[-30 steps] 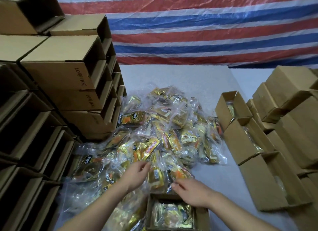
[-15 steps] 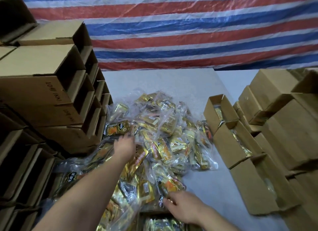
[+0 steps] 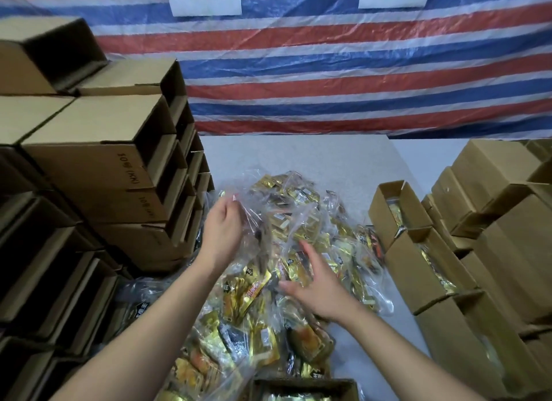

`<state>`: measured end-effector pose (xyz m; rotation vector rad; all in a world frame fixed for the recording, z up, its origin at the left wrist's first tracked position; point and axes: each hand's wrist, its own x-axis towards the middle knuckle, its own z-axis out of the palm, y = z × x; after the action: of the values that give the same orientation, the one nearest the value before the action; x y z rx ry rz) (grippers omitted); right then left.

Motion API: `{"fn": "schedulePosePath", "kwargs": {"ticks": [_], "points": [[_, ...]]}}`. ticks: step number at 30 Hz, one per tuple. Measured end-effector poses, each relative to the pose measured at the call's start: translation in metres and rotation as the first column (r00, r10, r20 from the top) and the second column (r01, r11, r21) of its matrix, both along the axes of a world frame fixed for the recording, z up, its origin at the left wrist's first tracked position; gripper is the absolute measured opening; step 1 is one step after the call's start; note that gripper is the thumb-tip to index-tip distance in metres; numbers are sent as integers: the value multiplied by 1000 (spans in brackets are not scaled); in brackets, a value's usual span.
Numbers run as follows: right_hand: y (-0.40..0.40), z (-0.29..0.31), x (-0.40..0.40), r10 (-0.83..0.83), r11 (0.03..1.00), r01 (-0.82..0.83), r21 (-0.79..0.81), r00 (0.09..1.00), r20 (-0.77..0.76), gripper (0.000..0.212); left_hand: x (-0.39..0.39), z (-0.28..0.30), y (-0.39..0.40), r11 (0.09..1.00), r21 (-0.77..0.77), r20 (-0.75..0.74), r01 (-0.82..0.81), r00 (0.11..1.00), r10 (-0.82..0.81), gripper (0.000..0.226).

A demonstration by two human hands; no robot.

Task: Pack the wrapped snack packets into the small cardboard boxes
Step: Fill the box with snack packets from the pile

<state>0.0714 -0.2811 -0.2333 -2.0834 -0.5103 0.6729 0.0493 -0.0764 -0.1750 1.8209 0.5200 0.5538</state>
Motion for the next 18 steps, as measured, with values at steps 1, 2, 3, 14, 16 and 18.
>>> {"fn": "schedulePosePath", "kwargs": {"ticks": [1,2,3,14,16,18], "points": [[5,13,3,3,999,-3,54,1000,-1,123,-5,12,-4,995,-97,29,12,1000,-9,45],[8,26,6,10,994,-10,105,1000,5,130,-8,22,-9,978,-206,40,20,999,-12,45],[11,36,8,24,988,-26,153,1000,16,134,-10,31,-14,949,-316,39,25,999,-14,46],[22,76,-1,-139,934,37,355,954,265,108,-6,77,-57,639,-767,105,55,994,41,46],[18,77,-4,-66,946,-18,324,967,245,113,-6,79,-60,595,-802,87,50,996,33,52],[14,79,-6,-5,978,-50,204,965,262,125,-5,82,-63,545,-837,77,52,997,22,57]]}}
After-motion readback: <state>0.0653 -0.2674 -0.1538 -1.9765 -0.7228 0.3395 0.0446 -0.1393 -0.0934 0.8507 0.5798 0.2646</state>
